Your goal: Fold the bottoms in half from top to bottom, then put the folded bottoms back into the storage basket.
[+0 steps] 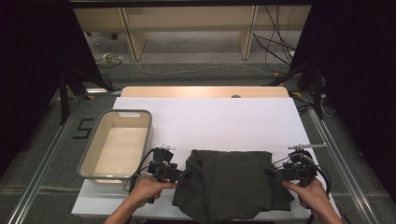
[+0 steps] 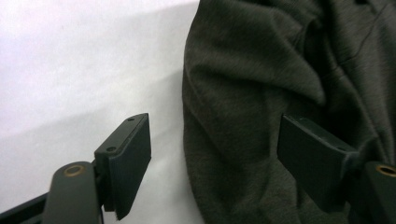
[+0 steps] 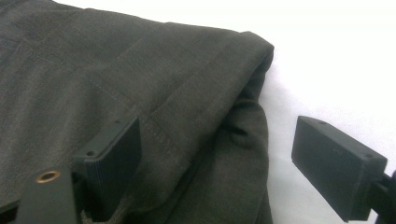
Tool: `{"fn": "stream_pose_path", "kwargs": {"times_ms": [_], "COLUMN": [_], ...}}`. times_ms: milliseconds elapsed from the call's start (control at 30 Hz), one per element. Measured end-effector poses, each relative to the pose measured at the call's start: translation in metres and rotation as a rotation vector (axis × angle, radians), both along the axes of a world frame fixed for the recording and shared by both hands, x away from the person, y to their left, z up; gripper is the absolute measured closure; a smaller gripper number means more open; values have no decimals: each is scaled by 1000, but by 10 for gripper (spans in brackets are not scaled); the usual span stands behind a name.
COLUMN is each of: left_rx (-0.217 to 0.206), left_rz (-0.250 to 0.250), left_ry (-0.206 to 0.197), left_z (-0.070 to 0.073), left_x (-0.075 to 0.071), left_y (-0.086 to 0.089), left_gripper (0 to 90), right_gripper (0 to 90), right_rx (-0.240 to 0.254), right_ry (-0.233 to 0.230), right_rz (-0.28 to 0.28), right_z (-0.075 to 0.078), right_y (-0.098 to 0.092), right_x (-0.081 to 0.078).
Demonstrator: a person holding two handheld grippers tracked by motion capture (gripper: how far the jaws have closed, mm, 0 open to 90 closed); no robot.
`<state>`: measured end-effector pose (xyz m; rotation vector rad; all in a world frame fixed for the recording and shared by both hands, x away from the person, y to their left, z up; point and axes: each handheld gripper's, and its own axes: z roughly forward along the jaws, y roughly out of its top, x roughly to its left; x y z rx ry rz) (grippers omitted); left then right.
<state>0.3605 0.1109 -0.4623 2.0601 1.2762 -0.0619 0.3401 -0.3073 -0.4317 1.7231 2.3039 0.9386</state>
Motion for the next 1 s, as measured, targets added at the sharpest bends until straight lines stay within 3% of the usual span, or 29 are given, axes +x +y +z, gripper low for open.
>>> {"fn": "stream_pose_path", "kwargs": {"times_ms": [467, 633, 667, 767, 833, 1000], "left_rx": [63, 88, 93, 41, 62, 22], "left_rz": [-55, -77, -85, -102, -114, -138], "left_ry": [69, 52, 45, 77, 57, 113], "left_z": [-15, -15, -15, -16, -15, -15], "left_x": [-8, -13, -13, -15, -17, -21], "left_y": [-12, -18, -18, -17, -19, -23], "left_gripper": [207, 200, 221, 391, 466, 655], "right_gripper": [165, 165, 165, 164, 164, 165], "right_rx": [5, -3, -4, 1, -1, -15], "right_ry": [19, 22, 22, 21, 24, 33], "right_rz": [14, 34, 35, 33, 31, 33], "right_z": [-1, -1, -1, -1, -2, -3], "right_y": [4, 7, 7, 6, 5, 6], "right_x": [-5, -8, -8, -8, -8, -8]}}
